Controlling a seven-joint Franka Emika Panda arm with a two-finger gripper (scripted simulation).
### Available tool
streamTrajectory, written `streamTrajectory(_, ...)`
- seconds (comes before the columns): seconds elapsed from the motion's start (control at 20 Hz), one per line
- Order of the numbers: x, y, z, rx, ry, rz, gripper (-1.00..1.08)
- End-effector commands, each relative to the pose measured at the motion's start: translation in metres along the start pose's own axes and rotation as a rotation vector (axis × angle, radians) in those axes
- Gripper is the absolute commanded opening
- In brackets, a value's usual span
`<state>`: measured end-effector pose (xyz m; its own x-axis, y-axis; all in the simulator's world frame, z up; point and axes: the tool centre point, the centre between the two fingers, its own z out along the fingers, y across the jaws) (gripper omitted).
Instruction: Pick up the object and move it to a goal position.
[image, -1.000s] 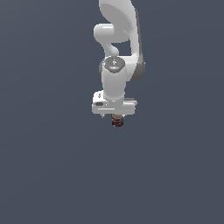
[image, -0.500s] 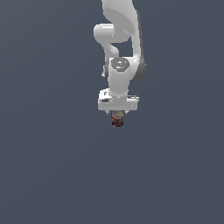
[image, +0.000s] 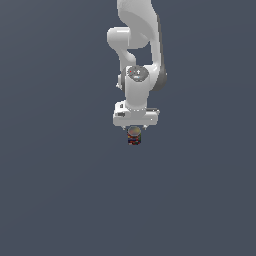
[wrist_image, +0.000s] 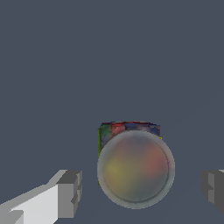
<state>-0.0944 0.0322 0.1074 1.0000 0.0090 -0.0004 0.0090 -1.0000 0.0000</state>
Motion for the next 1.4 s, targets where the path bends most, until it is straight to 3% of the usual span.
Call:
streamTrajectory(0.0, 0.000, 0.000, 0.004, 0.000, 0.000, 0.000, 1.00)
streamTrajectory(0.75, -0.002, 0.000, 0.050, 0.000, 0.000, 0.000, 1.00)
streamTrajectory(0.8, -0.002, 0.000, 0.050, 0.000, 0.000, 0.000, -1.00)
streamTrajectory(1.35, -0.002, 0.000, 0.048, 0.000, 0.000, 0.000, -1.00)
